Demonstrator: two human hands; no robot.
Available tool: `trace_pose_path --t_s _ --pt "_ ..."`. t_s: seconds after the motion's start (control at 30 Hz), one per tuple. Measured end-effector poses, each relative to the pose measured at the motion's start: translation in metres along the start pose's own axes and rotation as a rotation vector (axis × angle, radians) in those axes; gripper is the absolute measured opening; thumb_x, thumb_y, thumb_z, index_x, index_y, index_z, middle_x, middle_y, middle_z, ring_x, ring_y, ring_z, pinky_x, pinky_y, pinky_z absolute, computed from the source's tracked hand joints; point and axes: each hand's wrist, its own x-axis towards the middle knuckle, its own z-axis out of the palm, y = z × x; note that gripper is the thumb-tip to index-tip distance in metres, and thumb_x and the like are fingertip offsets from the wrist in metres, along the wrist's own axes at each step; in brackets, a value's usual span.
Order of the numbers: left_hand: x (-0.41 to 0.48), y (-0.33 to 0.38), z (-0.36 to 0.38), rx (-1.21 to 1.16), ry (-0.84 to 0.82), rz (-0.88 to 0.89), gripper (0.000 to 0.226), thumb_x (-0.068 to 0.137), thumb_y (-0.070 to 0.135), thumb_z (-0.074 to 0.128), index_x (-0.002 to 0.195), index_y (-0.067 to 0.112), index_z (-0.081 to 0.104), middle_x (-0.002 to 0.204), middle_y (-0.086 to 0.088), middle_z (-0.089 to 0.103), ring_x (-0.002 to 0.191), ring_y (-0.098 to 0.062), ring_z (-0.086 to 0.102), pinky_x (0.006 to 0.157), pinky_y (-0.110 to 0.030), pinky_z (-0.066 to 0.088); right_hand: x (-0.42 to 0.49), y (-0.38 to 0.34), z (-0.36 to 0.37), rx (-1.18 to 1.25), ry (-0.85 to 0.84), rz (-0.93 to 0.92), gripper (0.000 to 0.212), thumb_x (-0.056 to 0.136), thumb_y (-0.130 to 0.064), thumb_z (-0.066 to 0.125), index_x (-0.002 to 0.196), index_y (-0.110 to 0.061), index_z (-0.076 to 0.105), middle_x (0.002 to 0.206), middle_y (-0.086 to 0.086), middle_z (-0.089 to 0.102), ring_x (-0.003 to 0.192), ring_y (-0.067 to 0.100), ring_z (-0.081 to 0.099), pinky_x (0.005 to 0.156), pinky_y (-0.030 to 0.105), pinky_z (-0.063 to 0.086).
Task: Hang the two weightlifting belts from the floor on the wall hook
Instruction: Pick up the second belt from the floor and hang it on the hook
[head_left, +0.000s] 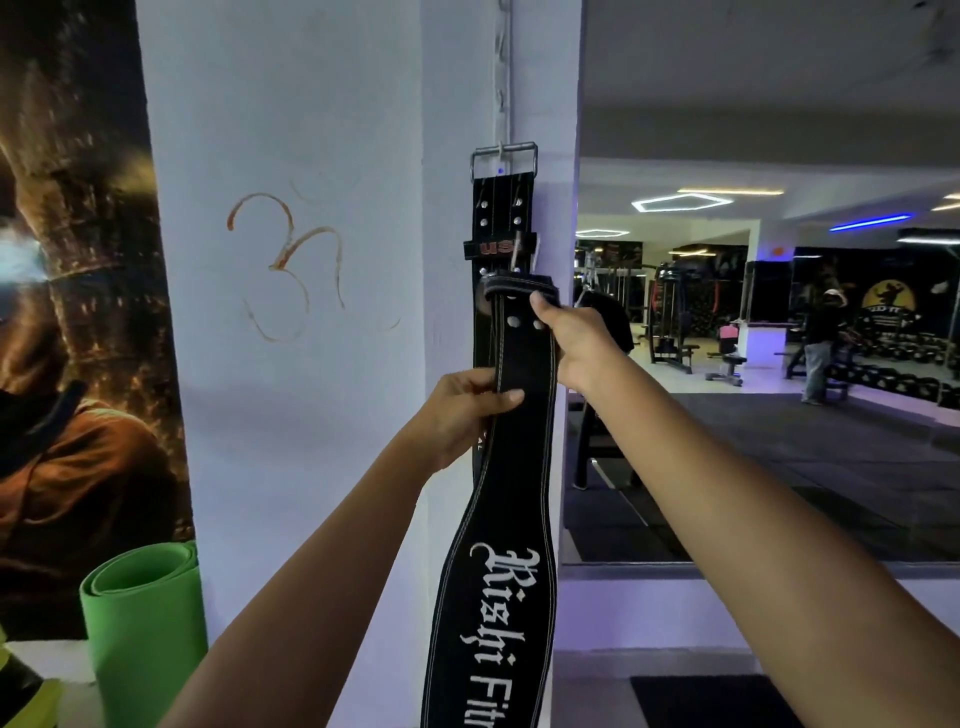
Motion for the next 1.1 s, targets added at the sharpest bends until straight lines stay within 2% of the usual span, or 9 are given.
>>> trace_pose_path --t_s 0.1,0.17,0.3,0.4,0.5,0.6,0.83,1.0,1.1 --pt "-0.002 0.000 0.000 0.008 0.019 -0.022 0.022 0.084 -0.009 0.055 0.095 0.007 0.065 0.079 0.001 0.073 0.077 -0.014 0.069 0.064 -0.023 0.056 0.001 0.002 0.003 0.062 0.020 -0.062 0.019 0.086 -0.008 0.061 0.104 -0.006 0.058 0.078 0.003 0.056 0.062 0.015 0.048 0.062 0.032 0.050" --pt "0.004 0.008 0.003 -0.092 0.157 -0.024 0.024 0.086 -0.002 0.056 0.105 0.012 0.052 0.087 -0.002 0.065 0.080 -0.017 0.061 0.067 -0.030 0.054 -0.002 0.009 0.004 0.092 0.031 -0.084 0.039 0.085 -0.006 0.061 0.122 -0.012 0.049 0.083 0.002 0.059 0.065 0.015 0.049 0.068 0.035 0.050" --pt "0.029 0.033 0.006 -0.145 0.318 -0.017 0.042 0.093 0.030 0.052 0.130 0.022 0.034 0.103 -0.003 0.058 0.090 -0.022 0.057 0.081 -0.040 0.050 -0.009 0.024 0.003 0.045 -0.015 -0.109 0.051 0.085 -0.007 0.062 0.128 -0.023 0.041 0.092 0.004 0.063 0.084 0.021 0.059 0.087 0.046 0.052" --pt "0.045 0.037 0.015 -0.112 0.320 0.006 0.043 0.095 0.036 0.046 0.130 0.013 0.040 0.107 -0.008 0.063 0.086 -0.019 0.066 0.069 -0.032 0.057 -0.003 0.026 -0.002 0.042 -0.083 -0.131 0.058 0.085 -0.006 0.061 0.133 -0.028 0.036 0.085 0.000 0.063 0.086 0.023 0.061 0.086 0.045 0.052" --pt "0.058 0.034 0.023 -0.127 0.428 0.043 0.030 0.094 0.031 0.046 0.119 0.016 0.046 0.092 -0.004 0.063 0.076 -0.017 0.063 0.061 -0.028 0.054 0.007 0.022 -0.011 0.089 -0.169 -0.118 0.053 0.087 -0.004 0.058 0.129 -0.029 0.038 0.095 0.005 0.065 0.083 0.022 0.063 0.077 0.040 0.053" --pt "0.077 0.030 0.029 -0.111 0.485 0.125 0.012 0.094 0.026 0.042 0.100 0.022 0.051 0.088 -0.004 0.060 0.074 -0.019 0.059 0.059 -0.028 0.051 0.021 0.016 -0.016 0.064 -0.171 -0.121 0.042 0.090 -0.019 0.056 0.129 -0.025 0.041 0.097 0.000 0.064 0.089 0.022 0.062 0.086 0.043 0.051" --pt "0.139 0.043 0.033 -0.011 0.566 0.338 0.028 0.098 0.030 0.039 0.076 0.020 0.053 0.077 -0.002 0.058 0.069 -0.016 0.056 0.066 -0.030 0.051 0.082 -0.017 -0.007 -0.107 -0.001 -0.260 0.030 0.090 -0.047 0.045 0.096 -0.023 0.060 0.115 0.010 0.065 0.104 0.028 0.062 0.093 0.044 0.051" --pt "0.194 0.071 0.014 0.101 0.649 0.477 0.030 0.097 0.025 0.040 0.071 0.020 0.053 0.071 0.001 0.056 0.065 -0.015 0.052 0.071 -0.033 0.048 0.137 -0.048 0.016 -0.015 0.038 -0.339 0.029 0.093 -0.039 0.046 0.072 -0.022 0.058 0.089 0.008 0.064 0.081 0.025 0.059 0.064 0.032 0.049" --pt "0.228 0.092 0.001 0.101 0.667 0.520 0.029 0.097 0.026 0.041 0.071 0.019 0.051 0.069 0.001 0.055 0.064 -0.014 0.051 0.071 -0.033 0.047 0.174 -0.066 0.033 -0.018 0.064 -0.394 0.026 0.090 -0.039 0.051 0.071 -0.023 0.060 0.101 0.012 0.068 0.094 0.032 0.064 0.079 0.042 0.055"
